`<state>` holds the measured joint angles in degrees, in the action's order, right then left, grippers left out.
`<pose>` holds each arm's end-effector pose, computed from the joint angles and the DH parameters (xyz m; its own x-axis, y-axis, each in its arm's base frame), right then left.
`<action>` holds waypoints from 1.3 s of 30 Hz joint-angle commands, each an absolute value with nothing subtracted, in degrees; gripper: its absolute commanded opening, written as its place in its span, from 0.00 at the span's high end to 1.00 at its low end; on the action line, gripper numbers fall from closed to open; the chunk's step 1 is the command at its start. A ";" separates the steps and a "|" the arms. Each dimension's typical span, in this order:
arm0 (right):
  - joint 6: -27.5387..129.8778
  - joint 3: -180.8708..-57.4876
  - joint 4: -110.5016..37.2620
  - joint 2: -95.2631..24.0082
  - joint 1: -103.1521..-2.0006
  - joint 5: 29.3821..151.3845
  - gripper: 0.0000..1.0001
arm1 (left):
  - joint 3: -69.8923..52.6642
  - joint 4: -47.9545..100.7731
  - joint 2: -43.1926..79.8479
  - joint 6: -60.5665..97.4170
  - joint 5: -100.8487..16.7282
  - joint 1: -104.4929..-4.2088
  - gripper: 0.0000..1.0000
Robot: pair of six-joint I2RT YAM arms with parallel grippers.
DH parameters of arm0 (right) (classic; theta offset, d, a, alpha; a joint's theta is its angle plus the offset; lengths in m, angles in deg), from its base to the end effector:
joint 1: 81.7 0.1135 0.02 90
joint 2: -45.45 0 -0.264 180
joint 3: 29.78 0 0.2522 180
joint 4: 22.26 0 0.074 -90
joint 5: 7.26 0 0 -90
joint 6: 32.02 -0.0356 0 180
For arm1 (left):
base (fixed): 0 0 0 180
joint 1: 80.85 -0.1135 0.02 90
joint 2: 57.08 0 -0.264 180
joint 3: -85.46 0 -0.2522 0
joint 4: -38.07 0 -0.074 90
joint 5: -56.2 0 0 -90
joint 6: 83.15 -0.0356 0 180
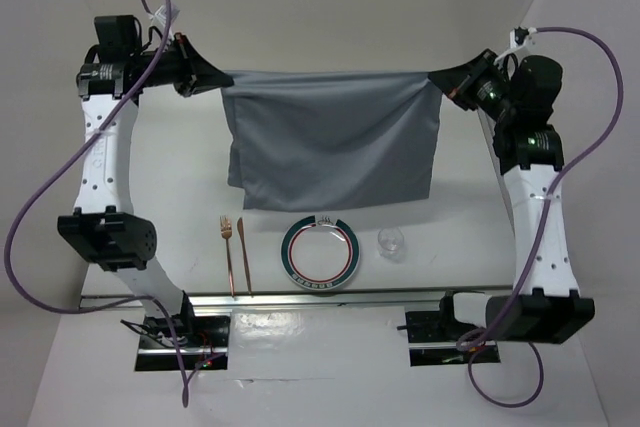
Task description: Set the dinner table for one person
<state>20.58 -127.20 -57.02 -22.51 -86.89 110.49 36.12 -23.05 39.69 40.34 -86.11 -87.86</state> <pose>0.2461 -0.0057 0.4725 -0.3049 0.5674 -0.7649 -0.2473 0.7284 0.6389 0.3465 0.0142 0.4725 -0.7229 -0.4288 -0.5418 0.2696 0.5469 -0.7926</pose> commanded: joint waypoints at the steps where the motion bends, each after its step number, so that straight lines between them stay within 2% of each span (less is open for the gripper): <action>1: 20.55 -131.69 -50.18 -29.15 -89.26 104.19 1.00 | 42.06 -19.21 46.95 41.29 -82.32 -87.54 1.00; 9: 18.52 -142.93 -39.72 -45.57 -89.26 105.42 1.00 | 62.37 -9.99 67.25 51.57 -89.69 -85.16 1.00; 12: 18.52 -145.84 -38.06 -47.10 -89.26 106.12 1.00 | 62.14 0.90 67.99 58.68 -92.76 -86.21 1.00; 15: 20.36 -143.67 -37.52 -46.23 -89.26 106.74 1.00 | 62.13 7.07 67.99 61.95 -94.87 -87.96 1.00; 17: 20.89 -140.25 -37.52 -43.94 -89.26 107.44 1.00 | 59.85 7.08 67.21 61.95 -95.58 -88.67 1.00; 20: 20.89 -127.95 -35.06 -38.95 -89.26 110.33 1.00 | 49.33 3.84 62.22 55.82 -95.59 -89.20 1.00; 24: 21.42 -109.06 -33.74 -31.73 -88.73 112.63 1.00 | 28.00 -4.67 55.62 41.89 -90.61 -89.20 1.00; 25: 21.42 -101.71 -35.04 -28.84 -87.43 112.63 1.00 | 24.98 -11.57 54.81 38.87 -88.14 -88.68 0.79; 26: 21.42 -98.34 -35.93 -27.42 -86.89 112.63 0.94 | 21.73 -14.51 54.11 36.23 -85.77 -88.67 0.68; 27: 22.47 -95.26 -36.72 -26.28 -86.37 112.63 0.81 | 18.57 -16.72 53.58 32.89 -83.83 -88.67 0.54; 28: 22.48 -90.18 -37.86 -25.13 -85.75 111.32 0.64 | 12.18 -17.87 53.58 31.90 -80.42 -88.67 0.46; 29: 23.09 -88.30 -41.35 -23.47 -85.14 110.44 0.40 | 10.12 -19.19 53.58 30.94 -79.60 -88.67 0.34; 31: 23.70 -86.53 -45.50 -22.14 -85.13 106.15 0.27 | 9.48 -22.79 53.58 30.31 -76.27 -89.38 0.28; 33: 24.84 -88.27 -51.80 -21.61 -85.74 103.32 0.21 | 12.28 -25.69 54.10 29.52 -75.21 -89.99 0.28; 36: 25.46 -93.72 -57.46 -21.08 -85.75 99.80 0.21 | 18.17 -29.13 51.66 29.52 -69.93 -89.99 0.27; 39: 25.46 -95.58 -60.45 -19.94 -85.75 97.07 0.33 | 18.27 -29.75 48.23 30.75 -64.48 -89.99 0.33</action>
<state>24.20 -91.51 -56.34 -22.84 -85.60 101.86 15.68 -27.05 54.60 32.43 -70.55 -89.95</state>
